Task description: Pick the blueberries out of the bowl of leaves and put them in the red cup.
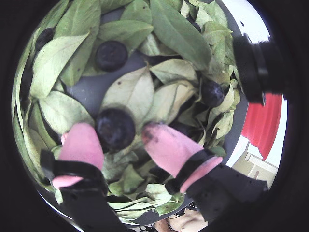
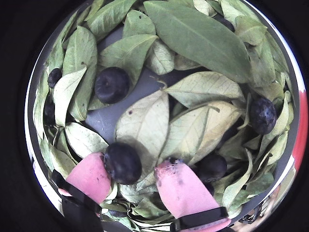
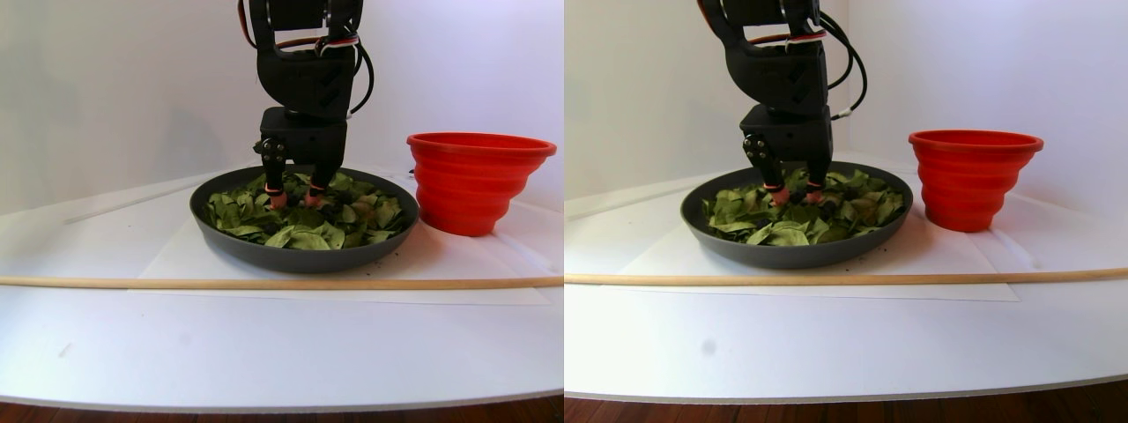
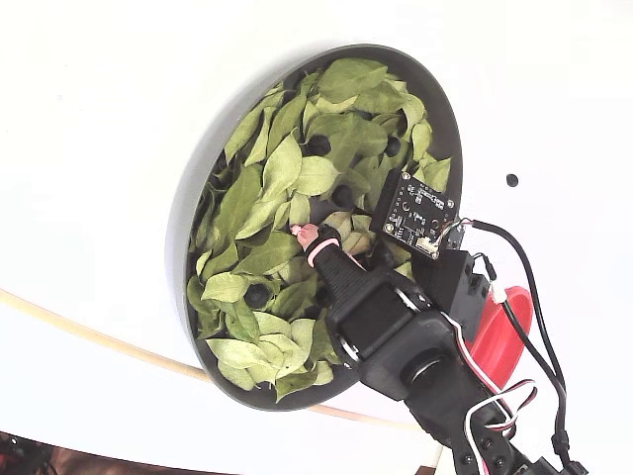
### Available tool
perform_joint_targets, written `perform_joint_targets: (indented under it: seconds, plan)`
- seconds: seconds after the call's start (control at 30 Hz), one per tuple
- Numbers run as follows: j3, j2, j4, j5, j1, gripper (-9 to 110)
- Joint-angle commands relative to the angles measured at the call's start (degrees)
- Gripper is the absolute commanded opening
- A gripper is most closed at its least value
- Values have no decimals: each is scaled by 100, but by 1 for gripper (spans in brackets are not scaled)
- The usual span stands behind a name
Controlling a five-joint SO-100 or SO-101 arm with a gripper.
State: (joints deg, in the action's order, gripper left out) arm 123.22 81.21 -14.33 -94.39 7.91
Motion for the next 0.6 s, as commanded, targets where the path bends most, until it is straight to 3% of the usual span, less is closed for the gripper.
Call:
perform_joint_targets:
  seconds: [0.0, 0.57]
  plan:
    - [-158, 79, -62, 26, 35, 16]
    - [-62, 229, -62, -70, 9, 11]
